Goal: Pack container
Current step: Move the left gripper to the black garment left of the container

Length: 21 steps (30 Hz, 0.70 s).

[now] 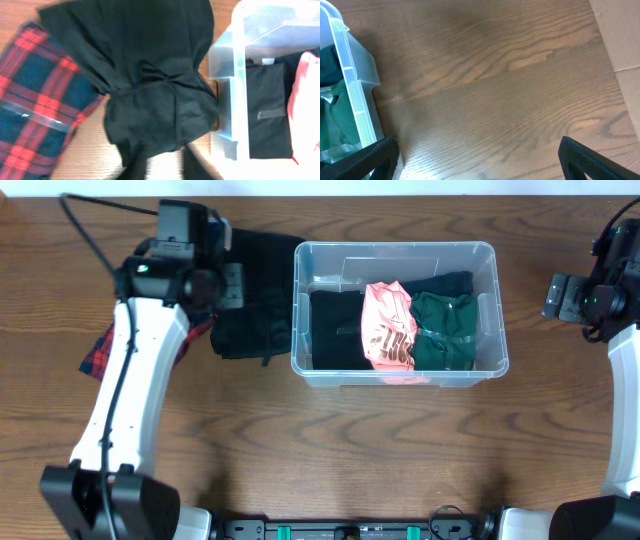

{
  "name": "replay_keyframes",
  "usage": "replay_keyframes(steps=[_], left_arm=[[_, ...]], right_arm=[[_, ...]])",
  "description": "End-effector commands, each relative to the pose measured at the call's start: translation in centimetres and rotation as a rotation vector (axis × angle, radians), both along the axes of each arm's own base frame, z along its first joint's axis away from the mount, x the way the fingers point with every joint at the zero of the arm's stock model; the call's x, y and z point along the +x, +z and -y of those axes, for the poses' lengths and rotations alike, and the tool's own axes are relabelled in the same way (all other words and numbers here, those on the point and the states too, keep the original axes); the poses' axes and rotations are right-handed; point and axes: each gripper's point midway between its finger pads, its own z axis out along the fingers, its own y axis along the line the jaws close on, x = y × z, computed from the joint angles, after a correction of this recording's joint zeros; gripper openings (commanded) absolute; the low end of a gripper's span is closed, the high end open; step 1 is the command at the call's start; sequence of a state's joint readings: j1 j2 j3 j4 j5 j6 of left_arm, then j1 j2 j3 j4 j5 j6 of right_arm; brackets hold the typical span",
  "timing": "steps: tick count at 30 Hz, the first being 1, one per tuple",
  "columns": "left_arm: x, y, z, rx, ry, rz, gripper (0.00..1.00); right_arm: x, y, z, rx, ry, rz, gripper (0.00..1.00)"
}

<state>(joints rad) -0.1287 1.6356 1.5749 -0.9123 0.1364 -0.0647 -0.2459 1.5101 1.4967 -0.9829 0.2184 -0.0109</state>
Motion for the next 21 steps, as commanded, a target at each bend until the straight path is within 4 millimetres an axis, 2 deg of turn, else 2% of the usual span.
replay_keyframes(steps=[1, 6, 10, 18, 21], left_arm=[[0.2, -2.4, 1.4, 0.0, -0.032, -0.059, 0.06], [1.2, -5.3, 2.8, 0.006, -0.062, -0.103, 0.06], [1.0, -6.7, 4.3, 0.004, -0.077, -0.136, 0.06], [0.5, -6.7, 7.9, 0.007, -0.162, -0.118, 0.06], [0.7, -6.8, 8.3, 0.011, -0.169, -0.106, 0.06]], right_arm=[[0.0, 0.2, 0.3, -0.007, -0.019, 0.004, 0.99], [0.0, 0.2, 0.3, -0.007, -0.019, 0.004, 0.99], [0.0, 0.2, 0.3, -0.007, -0.019, 0.004, 0.99], [0.0, 0.2, 0.3, -0.007, -0.019, 0.004, 0.99], [0.0, 0.2, 0.3, -0.007, -0.018, 0.004, 0.99]])
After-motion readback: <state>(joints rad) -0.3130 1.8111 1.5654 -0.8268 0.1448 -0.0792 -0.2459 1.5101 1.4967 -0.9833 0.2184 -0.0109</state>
